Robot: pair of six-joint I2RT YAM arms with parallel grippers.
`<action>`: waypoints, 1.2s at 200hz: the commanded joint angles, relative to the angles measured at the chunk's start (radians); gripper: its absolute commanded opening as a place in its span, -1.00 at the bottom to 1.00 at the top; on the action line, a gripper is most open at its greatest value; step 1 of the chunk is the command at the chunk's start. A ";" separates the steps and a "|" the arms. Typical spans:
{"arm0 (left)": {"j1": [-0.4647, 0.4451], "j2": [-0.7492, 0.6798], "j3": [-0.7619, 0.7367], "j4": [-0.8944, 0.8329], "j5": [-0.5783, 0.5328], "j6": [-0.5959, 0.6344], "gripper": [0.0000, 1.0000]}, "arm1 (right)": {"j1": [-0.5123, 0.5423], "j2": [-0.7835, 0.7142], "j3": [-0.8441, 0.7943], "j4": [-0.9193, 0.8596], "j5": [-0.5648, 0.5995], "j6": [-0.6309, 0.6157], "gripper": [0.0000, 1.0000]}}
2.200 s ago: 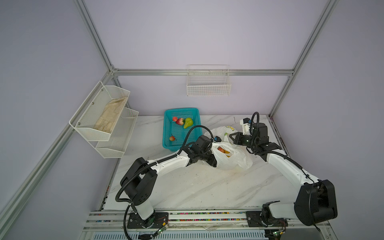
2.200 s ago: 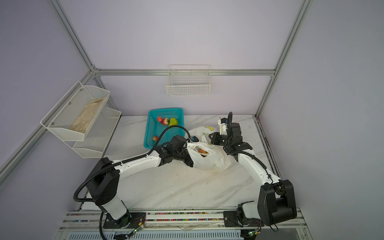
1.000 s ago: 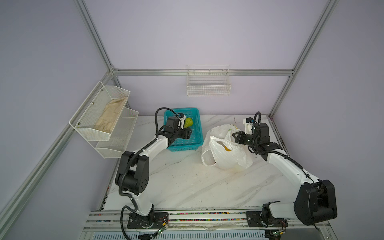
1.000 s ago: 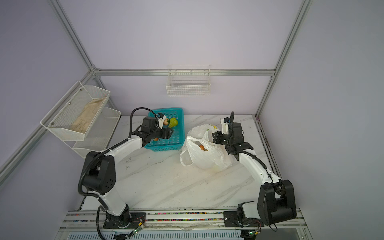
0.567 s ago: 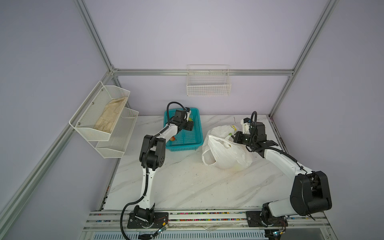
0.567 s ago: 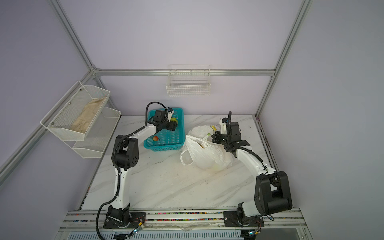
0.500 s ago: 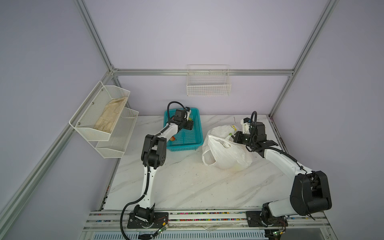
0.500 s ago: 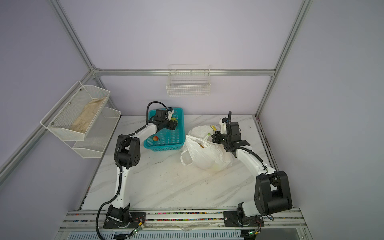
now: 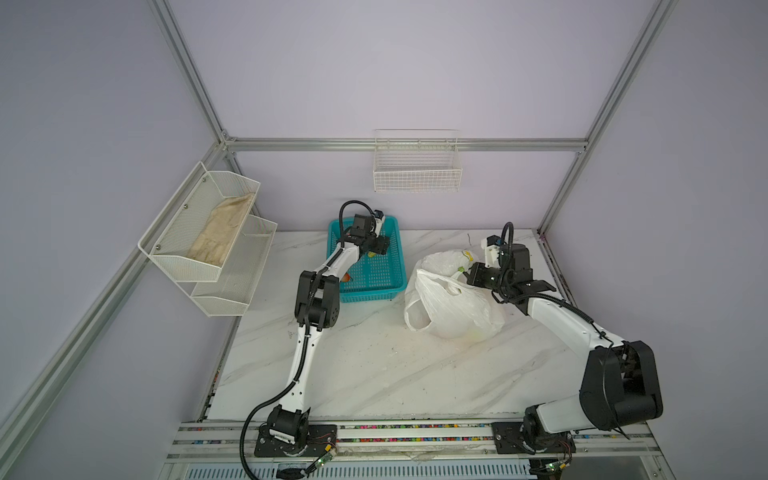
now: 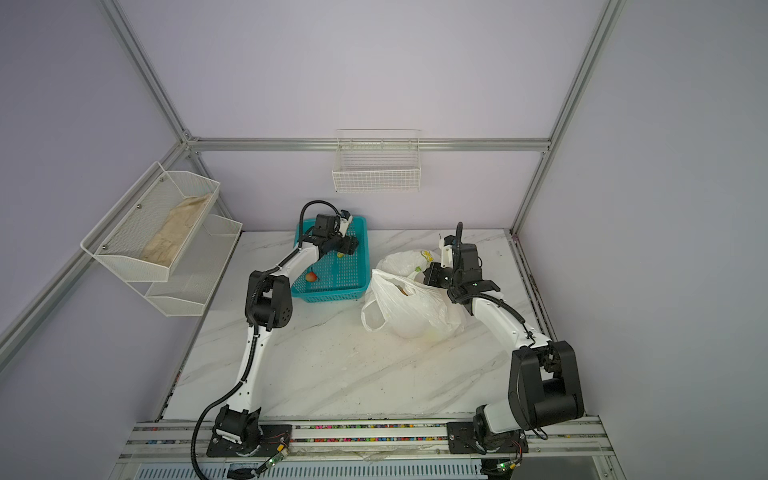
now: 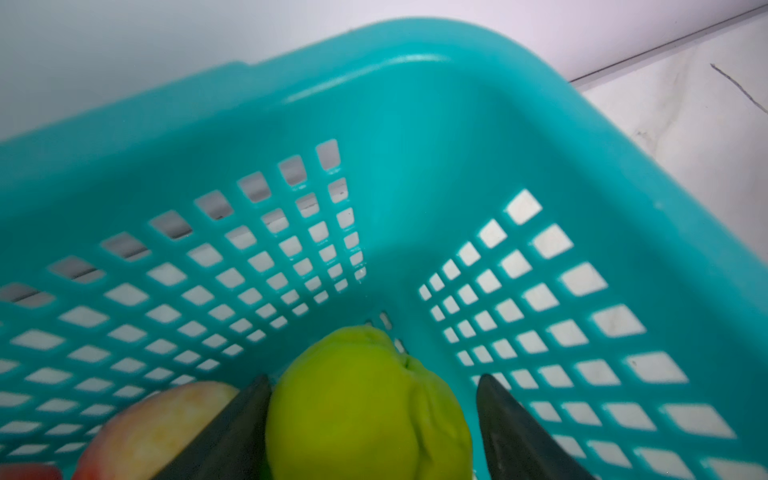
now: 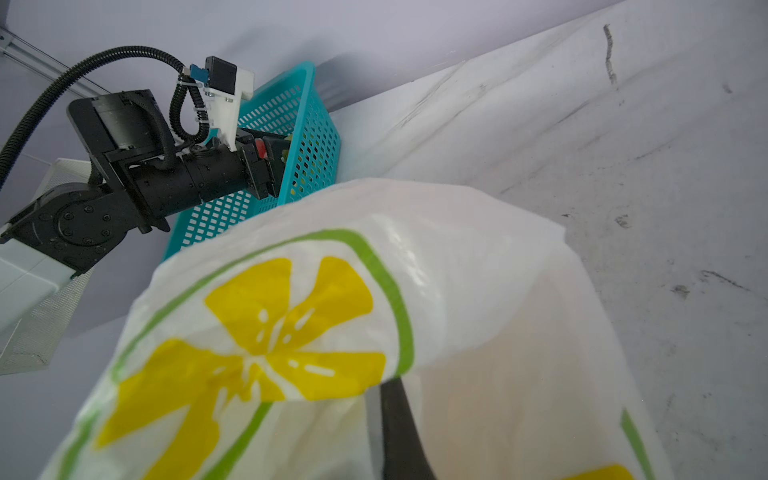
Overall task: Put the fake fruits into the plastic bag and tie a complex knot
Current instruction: 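Move left gripper back to the basket and grasp the green pear, then carry the green pear with left gripper into the bag opening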
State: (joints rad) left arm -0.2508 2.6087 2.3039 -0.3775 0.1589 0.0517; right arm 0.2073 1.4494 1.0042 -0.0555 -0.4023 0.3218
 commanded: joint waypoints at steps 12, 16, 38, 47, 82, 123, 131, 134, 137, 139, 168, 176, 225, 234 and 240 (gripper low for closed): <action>0.002 -0.004 0.105 -0.059 0.056 0.072 0.46 | -0.007 0.000 -0.006 0.013 0.004 -0.020 -0.90; 0.002 -0.005 0.104 -0.064 0.055 0.075 0.44 | -0.007 0.000 -0.006 0.013 0.002 -0.020 -0.90; 0.002 -0.006 0.103 -0.084 0.054 0.092 0.43 | -0.007 0.004 -0.009 0.014 -0.004 -0.023 -0.90; 0.002 -0.006 0.104 -0.093 0.052 0.099 0.41 | -0.008 0.002 -0.011 0.015 -0.006 -0.022 -0.90; 0.001 -0.017 0.104 -0.123 0.045 0.105 0.19 | -0.009 -0.014 -0.021 0.015 -0.003 -0.022 -0.90; -0.004 -0.092 0.064 -0.134 0.061 0.069 -0.05 | -0.008 -0.020 -0.025 0.014 -0.012 -0.019 -0.90; -0.004 -0.115 0.049 -0.132 0.068 0.055 -0.06 | -0.009 -0.022 -0.026 0.015 -0.013 -0.017 -0.90; -0.004 -0.125 0.041 -0.132 0.071 0.049 -0.06 | -0.008 -0.024 -0.027 0.014 -0.013 -0.017 -0.90; -0.004 -0.134 0.031 -0.131 0.072 0.045 -0.07 | -0.008 -0.026 -0.027 0.015 -0.015 -0.017 -0.90; -0.004 -0.140 0.025 -0.130 0.072 0.040 -0.06 | -0.008 -0.027 -0.029 0.015 -0.015 -0.018 -0.90; -0.004 -0.247 -0.103 -0.090 0.082 -0.015 -0.07 | -0.008 -0.043 -0.035 0.015 -0.014 -0.016 -0.90; -0.004 -0.275 -0.142 -0.073 0.083 -0.031 -0.06 | -0.008 -0.047 -0.039 0.014 -0.016 -0.013 -0.90; -0.005 -0.440 -0.346 -0.023 0.140 -0.108 -0.12 | -0.008 -0.063 -0.046 0.014 -0.021 -0.012 -0.90; -0.007 -0.478 -0.387 -0.021 0.140 -0.136 -0.14 | -0.009 -0.068 -0.047 0.014 -0.018 -0.012 -0.90; -0.007 -0.510 -0.423 -0.015 0.139 -0.153 -0.15 | -0.010 -0.069 -0.047 0.014 -0.017 -0.012 -0.90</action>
State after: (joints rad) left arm -0.2516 2.2108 2.0029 -0.4366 0.2588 -0.0227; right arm 0.2062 1.4155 0.9707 -0.0540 -0.4126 0.3092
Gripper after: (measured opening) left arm 0.582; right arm 0.050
